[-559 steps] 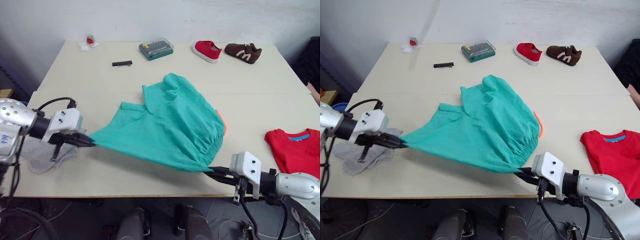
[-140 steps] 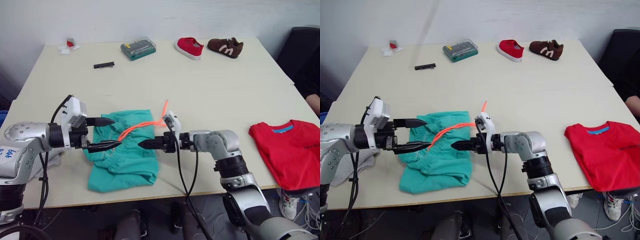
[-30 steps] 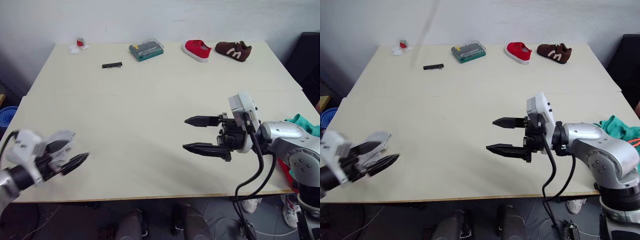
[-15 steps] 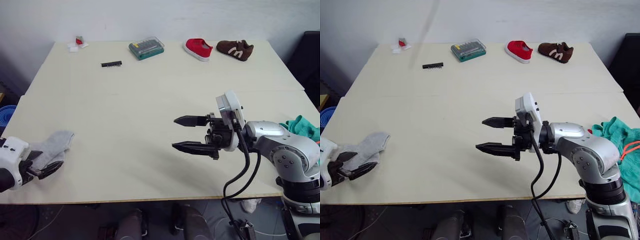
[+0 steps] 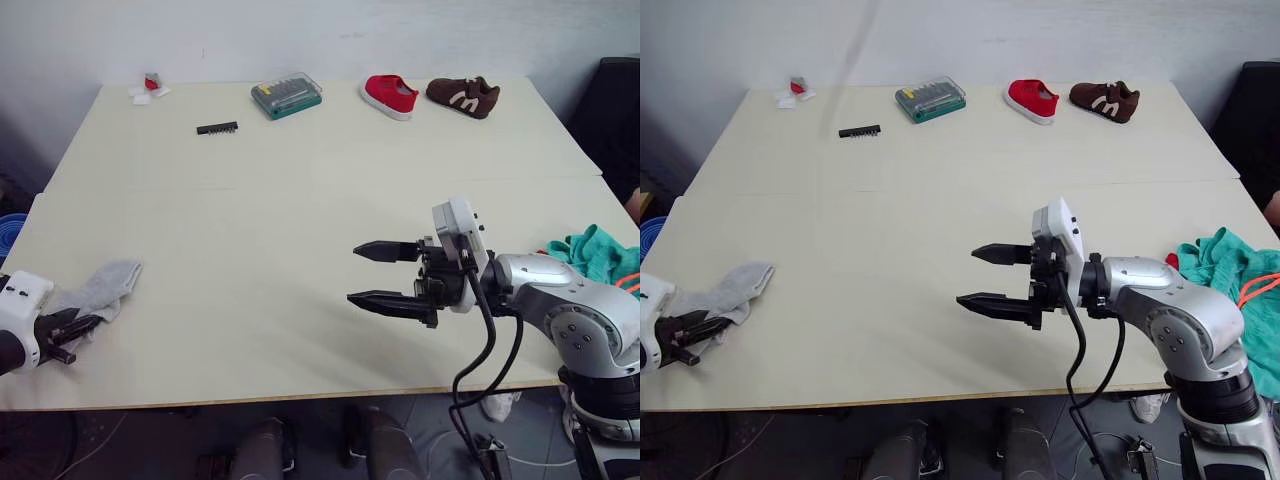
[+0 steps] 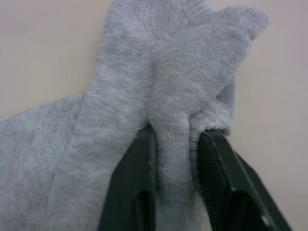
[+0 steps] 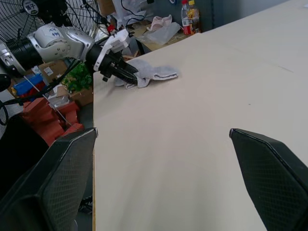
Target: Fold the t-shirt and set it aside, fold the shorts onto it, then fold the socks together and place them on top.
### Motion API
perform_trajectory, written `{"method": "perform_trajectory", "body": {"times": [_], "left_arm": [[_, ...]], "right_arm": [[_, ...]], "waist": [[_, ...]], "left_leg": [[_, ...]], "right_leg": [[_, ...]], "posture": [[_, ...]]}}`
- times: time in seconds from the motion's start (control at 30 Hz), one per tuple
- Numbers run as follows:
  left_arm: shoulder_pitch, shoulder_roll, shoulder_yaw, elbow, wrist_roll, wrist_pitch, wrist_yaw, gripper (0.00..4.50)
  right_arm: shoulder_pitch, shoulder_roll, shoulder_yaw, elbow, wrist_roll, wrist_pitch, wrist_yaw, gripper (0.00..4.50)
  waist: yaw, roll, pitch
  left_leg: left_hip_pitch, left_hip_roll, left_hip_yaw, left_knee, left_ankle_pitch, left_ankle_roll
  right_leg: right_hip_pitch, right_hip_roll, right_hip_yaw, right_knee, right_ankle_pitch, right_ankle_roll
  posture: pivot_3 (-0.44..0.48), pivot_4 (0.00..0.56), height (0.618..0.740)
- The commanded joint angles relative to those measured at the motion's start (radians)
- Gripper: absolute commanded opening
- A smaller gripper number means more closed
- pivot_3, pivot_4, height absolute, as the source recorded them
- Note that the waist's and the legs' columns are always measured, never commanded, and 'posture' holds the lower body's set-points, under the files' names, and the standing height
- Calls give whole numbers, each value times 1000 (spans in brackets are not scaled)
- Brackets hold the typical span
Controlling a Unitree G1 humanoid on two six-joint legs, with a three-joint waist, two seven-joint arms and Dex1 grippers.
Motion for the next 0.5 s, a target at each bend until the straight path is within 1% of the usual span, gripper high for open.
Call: {"method": "perform_trajectory", "body": {"times": [0.03,0.07,0.13,0.23,0.27,0.3,0.33,0.4,0.5], "left_arm": [[-40,-31,-30,-158,-100,135,0,85],[-59,-42,-57,-225,-124,168,3,12],[-119,-72,-118,-330,-168,241,29,12],[-214,-115,-204,-430,-216,354,79,12],[-246,-127,-235,-464,-231,395,96,12],[-287,-146,-273,-495,-247,443,118,12],[-344,-184,-329,-523,-261,507,154,12],[-432,-256,-409,-544,-280,600,204,12],[-513,-326,-476,-530,-280,683,253,12]], "right_arm": [[9,-21,-38,-46,4,-12,6,4500],[14,-28,-42,-49,3,-11,5,4500],[36,-55,-40,-60,-25,-23,15,4500],[78,-87,-39,-86,-49,-42,31,4500],[89,-91,-46,-95,-43,-41,31,4500],[101,-95,-55,-104,-36,-39,29,4500],[116,-100,-66,-117,-28,-36,26,4500],[137,-106,-84,-135,-15,-30,20,4500],[148,-106,-94,-148,-1,-18,3,4500]], "waist": [[3,0,0],[5,0,0],[15,-1,-1],[24,-2,-1],[24,-2,-1],[24,-2,-1],[23,-2,-1],[27,-2,-1],[23,-3,-2]], "left_leg": [[0,0,0,0,1,-1],[0,0,0,0,1,-2],[-2,-1,-1,1,2,-2],[-3,-2,0,2,2,-1],[-3,-2,0,2,4,2],[-3,-2,0,2,5,4],[-3,-2,1,2,6,5],[-3,-2,1,3,7,6],[-2,-2,1,5,8,7]], "right_leg": [[0,0,0,0,0,0],[0,0,0,0,0,0],[0,-1,0,0,1,1],[0,-1,0,-1,2,3],[0,0,0,-1,2,3],[0,0,0,-1,2,3],[0,0,0,0,2,3],[0,1,0,1,2,4],[2,2,1,1,3,4]], "posture": [[0,150,740],[0,150,740],[0,150,740],[0,150,740],[0,150,740],[0,150,740],[0,150,740],[0,150,740],[0,150,740]]}}
